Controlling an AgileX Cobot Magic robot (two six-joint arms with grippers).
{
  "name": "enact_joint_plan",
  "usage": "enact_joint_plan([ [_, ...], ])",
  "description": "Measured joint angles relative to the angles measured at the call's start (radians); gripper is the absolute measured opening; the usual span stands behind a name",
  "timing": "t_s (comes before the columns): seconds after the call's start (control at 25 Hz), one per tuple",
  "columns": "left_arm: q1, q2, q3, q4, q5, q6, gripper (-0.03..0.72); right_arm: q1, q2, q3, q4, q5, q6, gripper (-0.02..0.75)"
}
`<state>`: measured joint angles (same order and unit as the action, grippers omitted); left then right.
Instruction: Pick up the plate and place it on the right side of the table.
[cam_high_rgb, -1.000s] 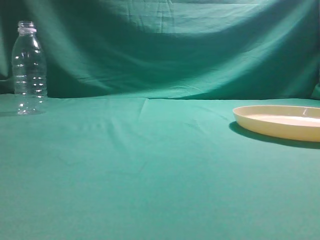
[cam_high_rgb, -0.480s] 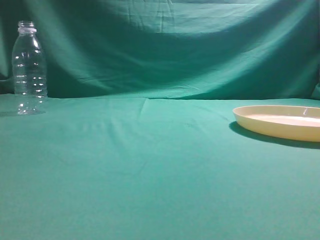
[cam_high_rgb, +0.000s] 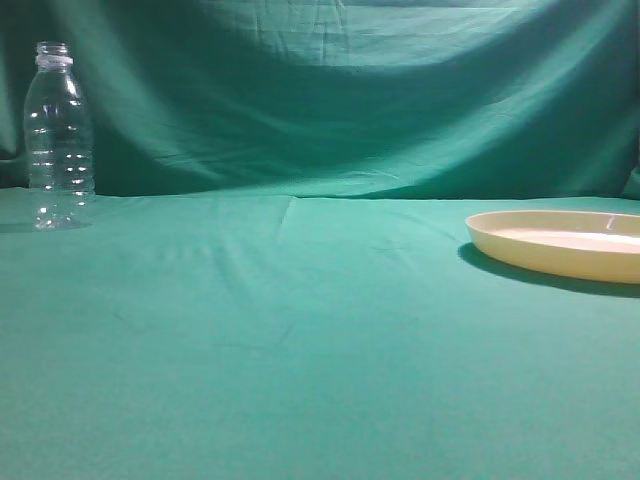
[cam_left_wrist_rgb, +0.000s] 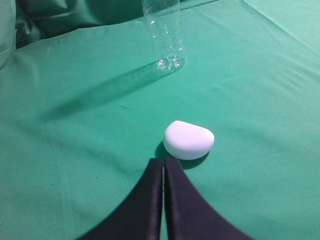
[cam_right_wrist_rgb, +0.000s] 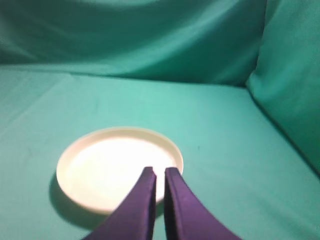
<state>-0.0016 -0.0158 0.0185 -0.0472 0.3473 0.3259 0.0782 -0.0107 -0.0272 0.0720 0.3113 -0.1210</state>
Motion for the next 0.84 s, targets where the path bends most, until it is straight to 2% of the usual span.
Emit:
enact_joint_plan([
  [0.16,0.0,0.0,0.0,0.0,0.0,0.0,0.0,0.0,0.0,0.053,0.016,-0.034,0.0,0.049],
  [0.4,0.0,0.0,0.0,0.0,0.0,0.0,0.0,0.0,0.0,0.055,0.023,0.073,0.0,0.049],
  [0.84,0.0,0.0,0.0,0.0,0.0,0.0,0.0,0.0,0.0,0.055,0.023,0.076,0.0,0.049],
])
